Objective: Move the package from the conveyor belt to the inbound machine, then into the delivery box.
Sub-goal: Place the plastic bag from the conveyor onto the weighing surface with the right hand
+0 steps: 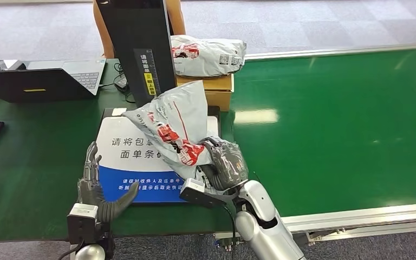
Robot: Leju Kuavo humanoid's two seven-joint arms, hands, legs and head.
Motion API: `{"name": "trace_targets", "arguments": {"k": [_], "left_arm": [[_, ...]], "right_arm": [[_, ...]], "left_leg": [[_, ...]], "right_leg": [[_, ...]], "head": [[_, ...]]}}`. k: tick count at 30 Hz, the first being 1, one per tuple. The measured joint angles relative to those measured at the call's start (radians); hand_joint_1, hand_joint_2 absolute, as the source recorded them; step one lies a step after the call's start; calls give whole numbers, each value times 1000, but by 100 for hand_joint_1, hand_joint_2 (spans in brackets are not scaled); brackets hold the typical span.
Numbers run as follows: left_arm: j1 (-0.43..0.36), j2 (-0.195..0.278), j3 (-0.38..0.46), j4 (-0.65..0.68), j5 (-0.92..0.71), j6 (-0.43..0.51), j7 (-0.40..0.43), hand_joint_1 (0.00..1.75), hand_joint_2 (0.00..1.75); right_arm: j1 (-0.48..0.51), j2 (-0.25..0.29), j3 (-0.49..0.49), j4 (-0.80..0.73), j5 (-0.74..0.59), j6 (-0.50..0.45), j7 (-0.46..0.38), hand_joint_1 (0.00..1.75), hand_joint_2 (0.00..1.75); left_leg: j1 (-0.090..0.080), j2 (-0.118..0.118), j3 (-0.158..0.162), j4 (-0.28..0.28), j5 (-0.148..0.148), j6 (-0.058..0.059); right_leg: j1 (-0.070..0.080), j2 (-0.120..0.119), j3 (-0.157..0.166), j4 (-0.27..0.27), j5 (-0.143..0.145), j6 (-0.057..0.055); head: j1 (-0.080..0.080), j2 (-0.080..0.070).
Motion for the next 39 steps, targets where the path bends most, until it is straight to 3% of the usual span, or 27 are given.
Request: {"name": "trace_targets", "arguments": {"k": [8,17,18,21,22,26,30,34,39], "left_arm": [[-20,0,-13,2,0,9,0,0,175],[-14,3,-26,2,2,40,2,0,175],[-12,3,-29,2,4,43,3,0,175],[-7,4,-35,1,3,53,6,0,175],[-5,4,-37,0,0,55,8,0,175],[-2,4,-46,-1,-6,58,12,0,175],[-9,6,-56,2,-5,56,12,0,175],[-18,10,-64,11,-2,58,8,0,175],[-31,17,-70,30,9,65,-4,0,175]], "right_arm": [[-74,30,83,144,-32,-20,-24,175,175],[-145,67,136,288,-19,-43,5,174,175],[-149,67,139,303,-13,-56,9,157,175],[-157,67,140,345,23,-108,35,27,175],[-159,67,140,362,49,-131,56,0,175],[-169,67,131,434,158,-204,163,0,175],[-181,67,98,483,178,-230,191,0,175],[-184,67,53,497,134,-235,154,0,175],[-179,67,2,498,20,-251,31,0,175]], "left_leg": [[0,0,-1,0,0,0],[0,0,-1,0,0,0],[0,0,-1,0,0,0],[0,0,-1,0,0,0],[0,0,-1,0,0,0],[0,0,-1,0,0,0],[0,0,0,0,0,0],[0,0,1,0,0,0],[0,0,1,0,0,0]], "right_leg": [[0,0,0,0,0,0],[0,0,0,0,0,0],[0,0,0,0,0,0],[0,0,0,0,0,0],[0,0,0,0,0,0],[0,0,-1,0,0,0],[0,0,0,0,0,0],[0,0,1,0,0,0],[0,0,1,0,0,0]], "head": [[0,0],[0,0],[0,0],[0,0],[0,0],[0,0],[0,0],[0,0],[0,0]]}}
